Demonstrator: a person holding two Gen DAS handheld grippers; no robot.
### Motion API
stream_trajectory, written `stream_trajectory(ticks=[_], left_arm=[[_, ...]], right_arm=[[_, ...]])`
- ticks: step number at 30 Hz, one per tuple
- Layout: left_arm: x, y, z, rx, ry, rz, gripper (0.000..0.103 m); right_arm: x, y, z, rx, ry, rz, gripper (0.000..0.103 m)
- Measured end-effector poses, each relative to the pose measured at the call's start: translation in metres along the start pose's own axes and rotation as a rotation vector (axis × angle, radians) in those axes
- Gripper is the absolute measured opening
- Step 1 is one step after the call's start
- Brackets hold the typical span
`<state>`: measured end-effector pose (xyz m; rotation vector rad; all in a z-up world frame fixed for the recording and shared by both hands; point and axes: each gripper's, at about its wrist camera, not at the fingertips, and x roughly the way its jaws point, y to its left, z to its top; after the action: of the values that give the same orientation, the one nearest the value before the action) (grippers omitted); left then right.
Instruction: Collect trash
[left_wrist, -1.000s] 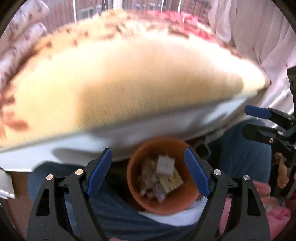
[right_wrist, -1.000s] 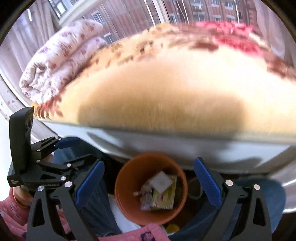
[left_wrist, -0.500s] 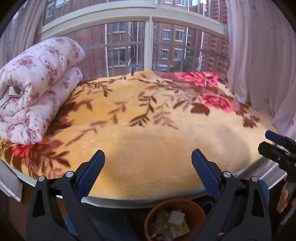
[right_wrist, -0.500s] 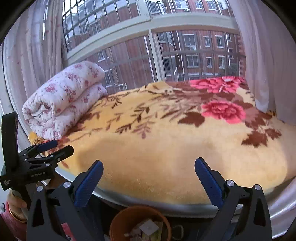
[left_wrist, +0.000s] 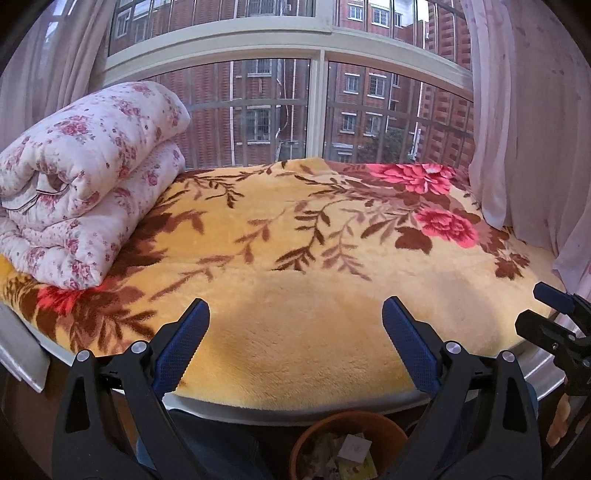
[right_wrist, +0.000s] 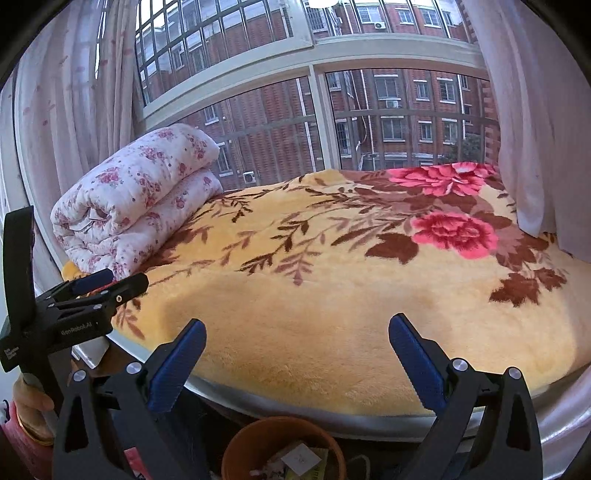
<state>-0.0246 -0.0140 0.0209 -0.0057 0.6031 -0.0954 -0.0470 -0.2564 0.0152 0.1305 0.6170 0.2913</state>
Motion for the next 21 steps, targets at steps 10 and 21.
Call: stream_trajectory(ticks=[10, 21], left_arm=[[-0.0015, -0.0023, 0.0011, 0.006, -0.008, 0.004, 0.092], [-0.0009, -0.0017, 0.0013, 0.008, -0.005, -0.002, 0.092]], right_arm=[[-0.0001, 0.0, -0.0004, 0.002, 0.001, -0.001, 0.098], [0.0002, -0.003, -0.0044, 0.003, 0.001, -0.004, 0.098]])
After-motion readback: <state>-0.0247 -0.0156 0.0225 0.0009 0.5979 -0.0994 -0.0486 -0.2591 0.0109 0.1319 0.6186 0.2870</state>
